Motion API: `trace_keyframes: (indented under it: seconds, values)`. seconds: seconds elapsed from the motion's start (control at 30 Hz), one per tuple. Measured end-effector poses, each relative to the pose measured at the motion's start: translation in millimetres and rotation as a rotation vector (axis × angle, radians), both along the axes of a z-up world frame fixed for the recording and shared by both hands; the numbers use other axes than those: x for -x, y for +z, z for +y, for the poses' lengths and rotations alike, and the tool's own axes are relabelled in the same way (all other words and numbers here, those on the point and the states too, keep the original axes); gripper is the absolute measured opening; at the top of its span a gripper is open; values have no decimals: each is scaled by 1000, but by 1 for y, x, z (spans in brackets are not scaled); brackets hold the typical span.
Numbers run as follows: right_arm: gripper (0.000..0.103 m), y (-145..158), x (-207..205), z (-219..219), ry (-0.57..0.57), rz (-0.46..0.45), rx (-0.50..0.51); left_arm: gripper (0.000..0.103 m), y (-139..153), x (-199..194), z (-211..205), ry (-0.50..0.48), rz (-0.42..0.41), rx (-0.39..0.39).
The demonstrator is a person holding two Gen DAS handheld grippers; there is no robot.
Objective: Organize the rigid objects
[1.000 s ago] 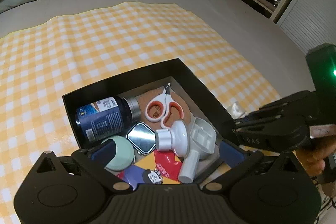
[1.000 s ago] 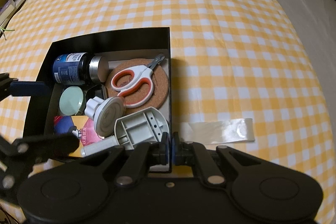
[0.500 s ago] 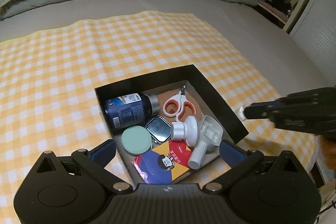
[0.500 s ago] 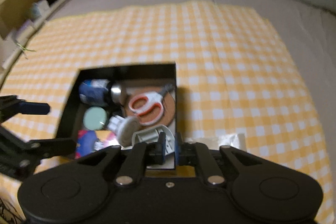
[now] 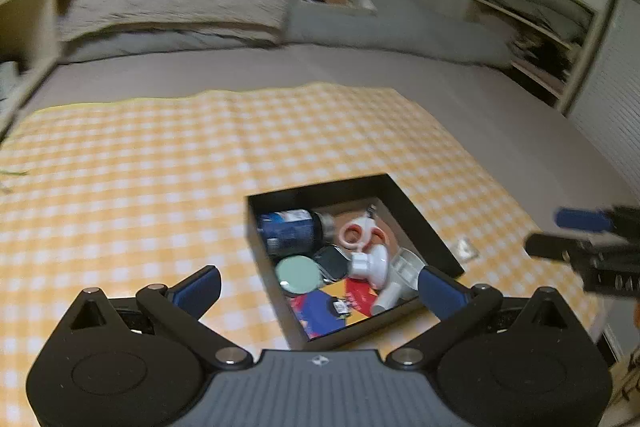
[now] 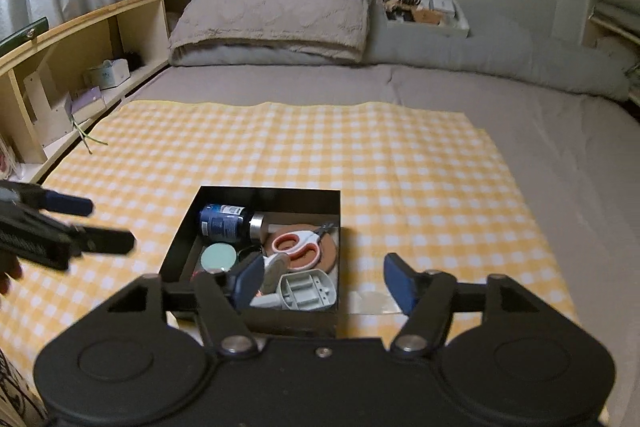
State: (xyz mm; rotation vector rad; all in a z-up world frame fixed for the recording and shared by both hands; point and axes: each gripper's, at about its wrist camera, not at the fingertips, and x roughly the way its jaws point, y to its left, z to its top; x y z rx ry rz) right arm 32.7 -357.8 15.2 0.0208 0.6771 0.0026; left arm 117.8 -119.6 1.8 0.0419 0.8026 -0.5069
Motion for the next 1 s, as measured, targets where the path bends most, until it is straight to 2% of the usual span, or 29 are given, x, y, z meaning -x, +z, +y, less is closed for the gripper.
trace_keyframes:
  seconds: [0.1, 0.3, 0.43, 0.53, 0.63, 0.83, 1.0]
  values:
    - [78, 0, 13, 4, -16, -28, 15, 103, 6, 15, 3, 49, -34, -23]
    - [93, -3, 33, 13, -37, -76, 23, 103, 12, 46, 8, 13, -110, -5]
    - [101, -4, 42, 19, -45, -111, 36, 103, 15, 68, 9, 26, -199, -59]
    - [102, -7, 48, 23, -49, -134, 42, 103, 14, 79, 13, 65, -236, -78]
    - [103, -9, 53, 27, -52, -156, 56, 103, 13, 86, 19, 97, -239, -69]
    - [103, -12, 60, 33, -39, -186, 56, 103, 8, 98, 22, 115, -267, -76]
    - [103, -12, 63, 35, -39, -201, 44, 103, 3, 98, 24, 154, -253, -64]
